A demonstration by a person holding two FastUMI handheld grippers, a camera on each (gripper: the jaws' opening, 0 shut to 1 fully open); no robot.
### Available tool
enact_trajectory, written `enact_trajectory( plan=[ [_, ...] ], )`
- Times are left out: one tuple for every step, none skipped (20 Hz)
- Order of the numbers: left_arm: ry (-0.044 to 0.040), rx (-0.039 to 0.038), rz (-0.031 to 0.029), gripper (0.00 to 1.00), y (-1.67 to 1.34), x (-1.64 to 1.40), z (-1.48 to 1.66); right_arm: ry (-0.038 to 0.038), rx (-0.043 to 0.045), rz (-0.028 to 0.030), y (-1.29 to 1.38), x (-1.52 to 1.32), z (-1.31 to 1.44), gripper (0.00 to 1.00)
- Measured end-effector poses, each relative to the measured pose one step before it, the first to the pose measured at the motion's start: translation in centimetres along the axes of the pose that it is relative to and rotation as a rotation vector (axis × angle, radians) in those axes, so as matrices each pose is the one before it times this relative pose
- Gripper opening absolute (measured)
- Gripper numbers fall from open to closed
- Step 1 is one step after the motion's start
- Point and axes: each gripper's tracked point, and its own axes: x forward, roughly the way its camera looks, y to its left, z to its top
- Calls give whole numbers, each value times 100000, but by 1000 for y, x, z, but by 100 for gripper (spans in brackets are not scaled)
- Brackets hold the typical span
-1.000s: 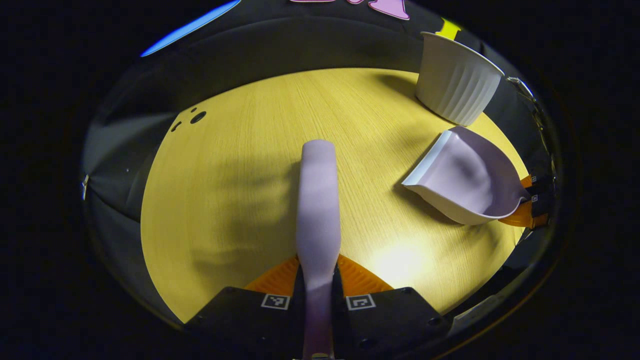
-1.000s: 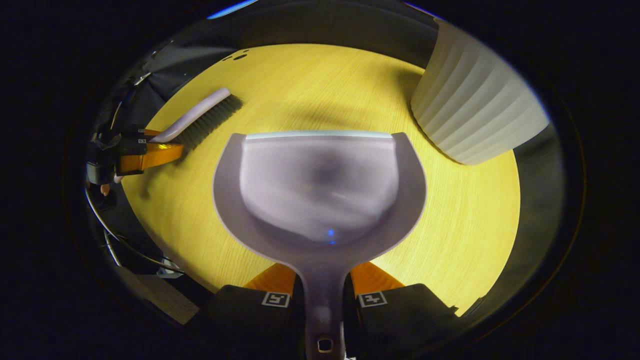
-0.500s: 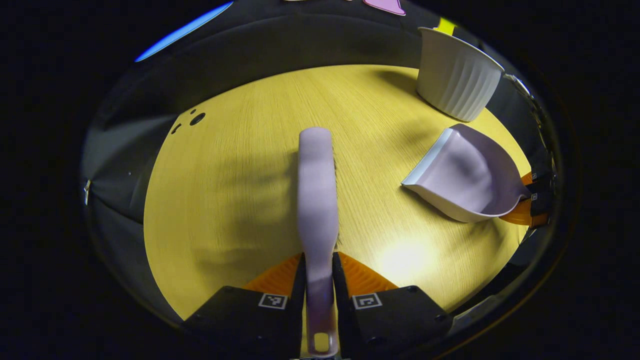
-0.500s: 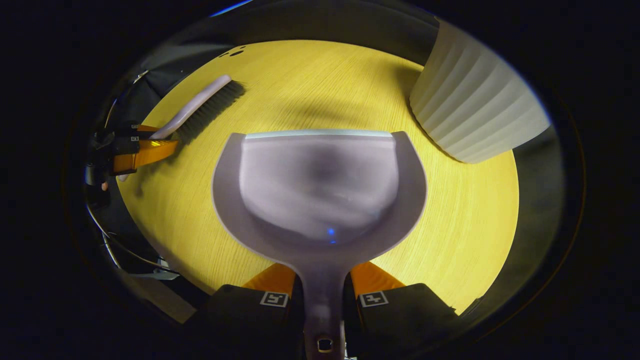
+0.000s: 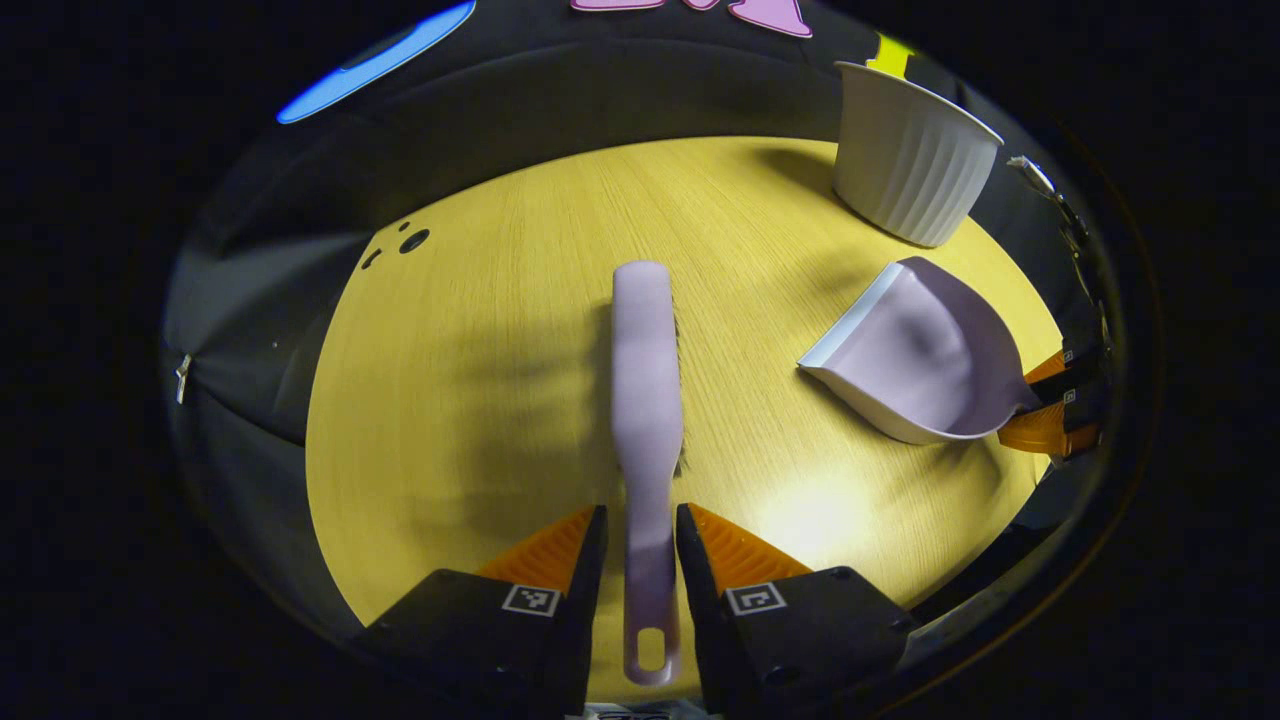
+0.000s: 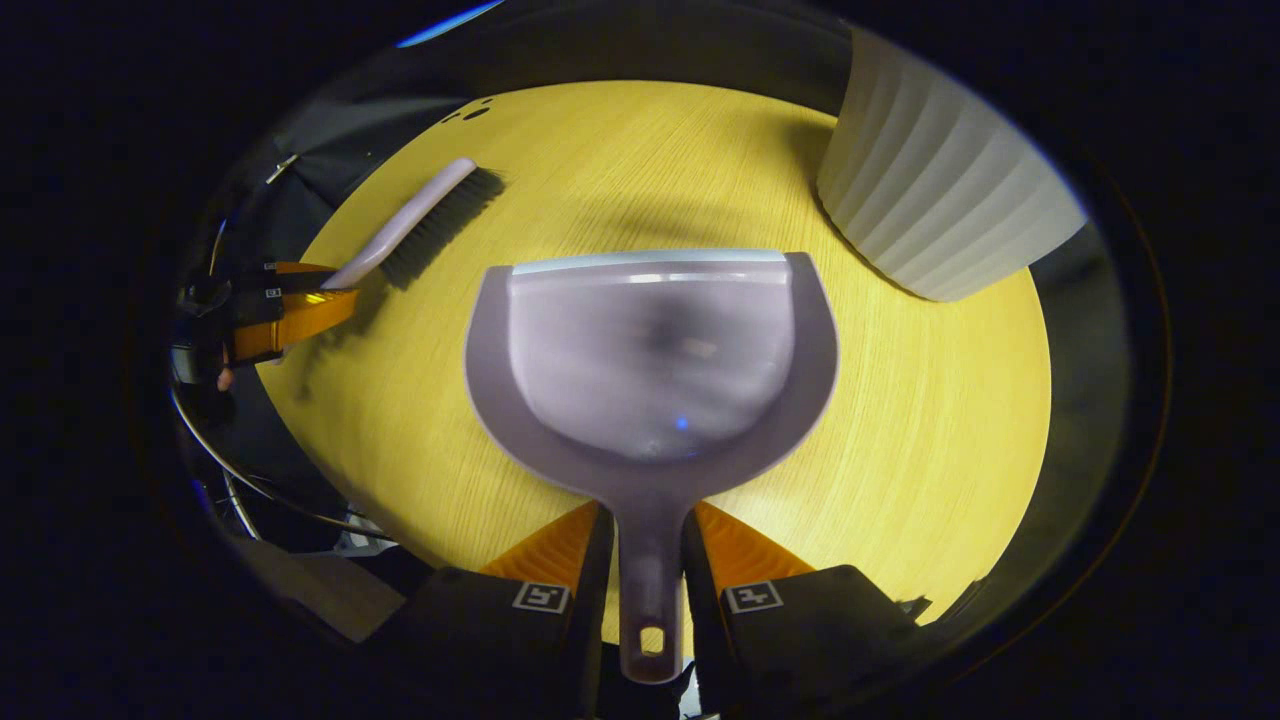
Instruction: Pick up the small broom and dustpan from the desktop, sweep the trash into the dustpan with the broom, and then empty the trash into the garbage bin.
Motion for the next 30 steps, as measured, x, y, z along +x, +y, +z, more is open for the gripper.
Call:
enact_trajectory(
  plan=[
    [-620,-116,172,46,82,-581,72,-246,863,881,-10,-644,-195,41],
    [-1063,-210,-4,46,30,-670,196,-914,732,840,54,-808,15,41],
    [-1401,-180,-106,46,2,-721,385,-1082,585,754,18,-920,15,36],
    [-1447,-285,-128,46,-37,-736,299,-1452,624,519,-24,-905,148,39],
    [-1733,-422,-82,46,-59,-768,486,-1963,766,430,-56,-848,292,37],
    [-1774,-577,-176,46,-109,-813,500,-2002,824,571,48,-995,308,37],
    [-2092,-559,-130,46,-162,-777,699,-2654,823,480,31,-1044,424,37],
    [-5791,-1143,288,46,-168,-1693,1478,-6376,941,917,237,-1556,1217,27],
    [-3520,-843,-72,46,-132,-735,940,-4802,89,570,276,-974,990,37],
    [-3566,-1055,53,46,-158,-775,1056,-3866,-282,-818,24,-691,849,37],
    [-6858,-1822,-52,46,-220,-1190,1842,-4713,-1163,-1153,-26,-697,1124,37],
    [-5703,-1048,324,48,-107,-904,1509,-5784,-1346,-1312,-69,-887,1637,37],
    [-5470,-978,813,46,-30,-640,1448,-6004,-898,-800,90,-694,1673,37],
    [-4118,-579,997,46,26,-418,1228,-6375,-455,-353,162,-470,1750,37],
    [-3346,-287,341,46,-37,-419,909,-4969,-220,258,161,-320,1329,37],
    [-3552,300,205,47,-200,-529,1024,-4923,-405,-199,-2,-320,1236,37],
    [-2619,445,-224,47,-162,-294,854,-4650,-579,-56,21,-232,1277,37],
    [-2679,396,-575,48,-279,-271,926,-5181,-564,-167,80,-278,1240,37],
    [-2145,133,-785,48,-372,-161,721,-4461,-499,282,23,-328,1206,37],
    [-1766,-49,-567,49,-371,-116,723,-4016,-651,23,91,-376,973,37],
    [-2031,-196,-511,48,-244,-191,649,-3929,-1042,-495,-13,-219,1010,37],
    [-2445,-270,-479,49,-314,-160,811,-3825,-1290,-932,-176,-292,901,46],
    [-2795,-494,-565,49,-300,-171,789,-3465,-1274,-731,-236,-424,904,27],
    [-3394,-891,-1995,49,-720,-279,866,-3275,-1341,-605,-79,-140,816,37],
    [-3762,-790,-2921,50,-811,-38,735,-2443,-1297,-112,97,-51,688,29],
    [-2805,-120,-1552,50,-520,-273,645,-1835,-1865,109,242,171,511,39],
    [-2223,800,-1128,51,-292,-361,438,-1579,-2479,-483,23,-64,472,40],
    [-2121,1633,264,51,-165,-205,477,-1484,-2454,-450,-5,-63,448,34],
    [-580,220,771,48,-134,-63,404,-1608,-1956,-681,-130,-523,487,40],
    [676,-1034,-118,51,-338,80,54,-440,-11,546,267,-298,295,40]
  ],
)
